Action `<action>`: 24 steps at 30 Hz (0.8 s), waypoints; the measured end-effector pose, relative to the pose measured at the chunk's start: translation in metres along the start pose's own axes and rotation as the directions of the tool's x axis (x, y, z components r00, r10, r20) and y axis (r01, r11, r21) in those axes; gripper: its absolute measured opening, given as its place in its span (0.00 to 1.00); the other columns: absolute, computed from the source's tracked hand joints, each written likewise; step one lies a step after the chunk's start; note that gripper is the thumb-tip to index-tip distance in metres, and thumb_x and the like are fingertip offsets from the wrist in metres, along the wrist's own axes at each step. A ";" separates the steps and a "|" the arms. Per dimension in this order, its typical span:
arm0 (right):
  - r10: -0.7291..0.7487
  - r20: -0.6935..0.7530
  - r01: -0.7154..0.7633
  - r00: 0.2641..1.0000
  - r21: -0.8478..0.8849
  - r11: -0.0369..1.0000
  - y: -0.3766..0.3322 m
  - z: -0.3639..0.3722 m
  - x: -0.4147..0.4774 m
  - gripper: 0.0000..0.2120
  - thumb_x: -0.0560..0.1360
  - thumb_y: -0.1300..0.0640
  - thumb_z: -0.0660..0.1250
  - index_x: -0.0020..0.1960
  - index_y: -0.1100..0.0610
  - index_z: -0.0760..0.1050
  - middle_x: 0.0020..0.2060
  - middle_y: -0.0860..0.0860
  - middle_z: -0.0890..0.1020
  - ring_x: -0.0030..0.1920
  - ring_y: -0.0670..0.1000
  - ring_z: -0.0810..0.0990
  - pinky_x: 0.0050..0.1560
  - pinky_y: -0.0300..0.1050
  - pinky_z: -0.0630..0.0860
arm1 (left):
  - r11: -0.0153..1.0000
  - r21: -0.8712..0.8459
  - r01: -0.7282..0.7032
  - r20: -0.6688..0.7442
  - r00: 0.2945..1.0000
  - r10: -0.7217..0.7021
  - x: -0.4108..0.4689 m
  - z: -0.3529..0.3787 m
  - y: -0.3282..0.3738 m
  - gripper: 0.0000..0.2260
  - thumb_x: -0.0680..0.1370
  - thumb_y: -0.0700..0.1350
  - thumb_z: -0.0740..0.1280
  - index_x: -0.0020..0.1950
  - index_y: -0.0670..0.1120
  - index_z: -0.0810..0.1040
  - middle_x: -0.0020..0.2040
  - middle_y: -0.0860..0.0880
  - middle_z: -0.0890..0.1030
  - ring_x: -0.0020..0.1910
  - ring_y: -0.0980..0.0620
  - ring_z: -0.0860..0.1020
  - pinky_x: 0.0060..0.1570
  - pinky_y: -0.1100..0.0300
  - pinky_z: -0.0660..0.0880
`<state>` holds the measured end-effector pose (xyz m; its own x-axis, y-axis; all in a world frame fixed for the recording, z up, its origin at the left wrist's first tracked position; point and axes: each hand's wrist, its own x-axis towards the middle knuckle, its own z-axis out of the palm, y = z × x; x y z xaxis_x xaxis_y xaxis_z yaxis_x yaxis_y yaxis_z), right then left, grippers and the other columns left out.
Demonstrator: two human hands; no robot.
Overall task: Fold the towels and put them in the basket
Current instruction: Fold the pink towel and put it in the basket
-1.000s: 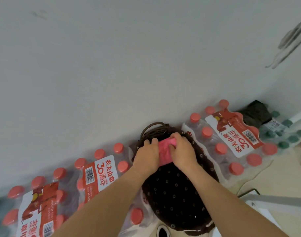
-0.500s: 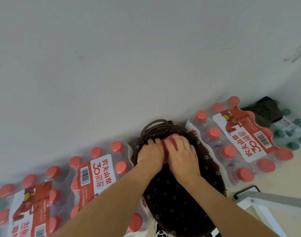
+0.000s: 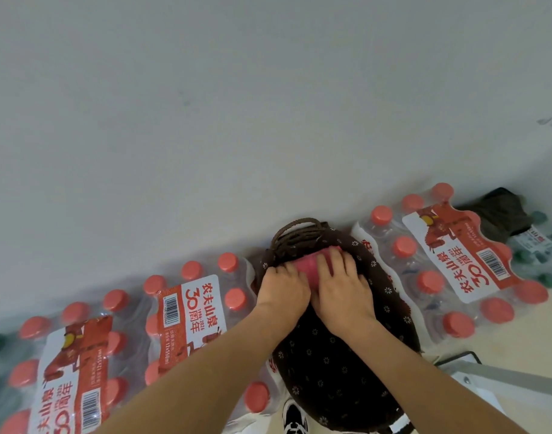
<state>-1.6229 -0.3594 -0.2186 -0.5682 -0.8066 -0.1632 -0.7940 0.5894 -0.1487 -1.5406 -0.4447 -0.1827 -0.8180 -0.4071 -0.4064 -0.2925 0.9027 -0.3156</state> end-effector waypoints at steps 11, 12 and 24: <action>0.011 0.128 -0.005 0.992 -0.046 0.999 0.007 0.001 0.000 0.34 0.78 0.39 0.54 0.76 0.59 0.53 0.76 0.57 0.58 0.72 0.58 0.59 0.62 0.56 0.70 | 1.000 -0.023 0.011 0.025 1.000 -0.010 -0.012 -0.005 -0.003 0.13 0.78 0.43 0.62 0.62 0.45 0.77 0.62 0.43 0.75 0.61 0.42 0.68 0.61 0.47 0.65; 0.023 0.159 -0.017 0.987 -0.039 0.999 0.006 -0.002 0.002 0.34 0.79 0.39 0.53 0.77 0.58 0.51 0.76 0.55 0.56 0.73 0.57 0.57 0.63 0.57 0.68 | 0.999 -0.025 0.022 0.047 0.999 -0.021 -0.011 -0.006 -0.003 0.13 0.79 0.44 0.62 0.62 0.45 0.77 0.62 0.43 0.75 0.61 0.42 0.69 0.61 0.47 0.65; 0.003 0.194 -0.021 0.981 0.092 0.995 -0.008 -0.065 -0.003 0.31 0.77 0.50 0.59 0.77 0.48 0.53 0.74 0.54 0.63 0.68 0.60 0.68 0.59 0.55 0.73 | 0.952 -0.297 0.076 -0.123 0.985 -0.117 -0.052 -0.028 -0.027 0.14 0.74 0.43 0.67 0.60 0.43 0.76 0.57 0.43 0.76 0.58 0.44 0.71 0.55 0.51 0.70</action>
<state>-1.6287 -0.3650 -0.1531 -0.5177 -0.7810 -0.3493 -0.7585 0.6079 -0.2348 -1.5041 -0.4446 -0.1293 -0.8328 -0.4899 -0.2576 -0.4880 0.8695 -0.0763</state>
